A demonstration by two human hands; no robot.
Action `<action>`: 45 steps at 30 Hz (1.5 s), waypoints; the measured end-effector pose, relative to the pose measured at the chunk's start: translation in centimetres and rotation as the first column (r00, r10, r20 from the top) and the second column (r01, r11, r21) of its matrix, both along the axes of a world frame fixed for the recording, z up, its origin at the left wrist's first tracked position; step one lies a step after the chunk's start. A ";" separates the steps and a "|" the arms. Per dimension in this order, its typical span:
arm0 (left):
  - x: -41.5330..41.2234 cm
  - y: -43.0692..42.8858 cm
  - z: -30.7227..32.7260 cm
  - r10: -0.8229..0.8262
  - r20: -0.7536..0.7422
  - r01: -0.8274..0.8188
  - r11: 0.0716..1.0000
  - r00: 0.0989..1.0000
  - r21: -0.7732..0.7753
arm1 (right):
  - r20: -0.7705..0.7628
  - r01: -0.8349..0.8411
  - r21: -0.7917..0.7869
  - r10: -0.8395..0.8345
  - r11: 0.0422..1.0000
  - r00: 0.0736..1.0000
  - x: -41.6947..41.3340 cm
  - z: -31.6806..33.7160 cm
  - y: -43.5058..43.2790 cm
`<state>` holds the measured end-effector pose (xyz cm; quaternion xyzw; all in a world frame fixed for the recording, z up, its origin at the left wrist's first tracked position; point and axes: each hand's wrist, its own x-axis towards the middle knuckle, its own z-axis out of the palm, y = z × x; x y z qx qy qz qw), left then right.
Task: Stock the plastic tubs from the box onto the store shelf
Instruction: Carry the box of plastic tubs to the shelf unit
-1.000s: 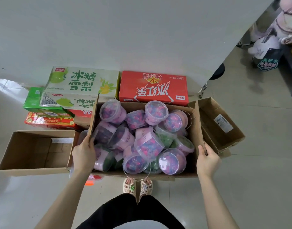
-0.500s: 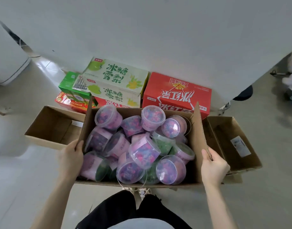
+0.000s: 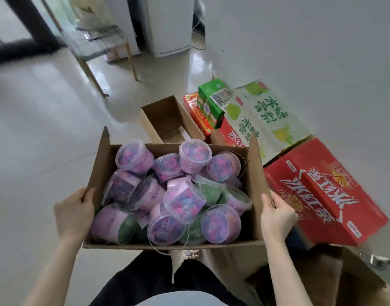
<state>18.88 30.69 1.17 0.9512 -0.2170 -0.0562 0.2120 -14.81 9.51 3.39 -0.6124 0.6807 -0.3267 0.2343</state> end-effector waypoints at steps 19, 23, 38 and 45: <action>14.7 29.6 -0.2 0.796 -0.056 -0.797 0.597 0.603 -0.095 | 0.120 -0.723 0.093 0.713 0.685 0.691 43.7 -1.2 11.5; 17.6 34.5 0.1 0.892 -0.038 -0.891 0.447 0.451 -0.079 | 0.091 -0.828 0.091 0.824 0.553 0.560 53.3 -1.0 15.6; 33.1 49.4 0.6 0.999 0.014 -0.996 -0.041 -0.042 -0.075 | 0.162 -0.984 0.180 0.987 -0.005 0.025 90.5 -0.7 37.6; 39.8 57.5 0.2 0.978 0.022 -0.978 -0.205 -0.206 -0.040 | 0.121 -0.963 0.160 0.972 -0.219 -0.201 103.6 -0.6 50.9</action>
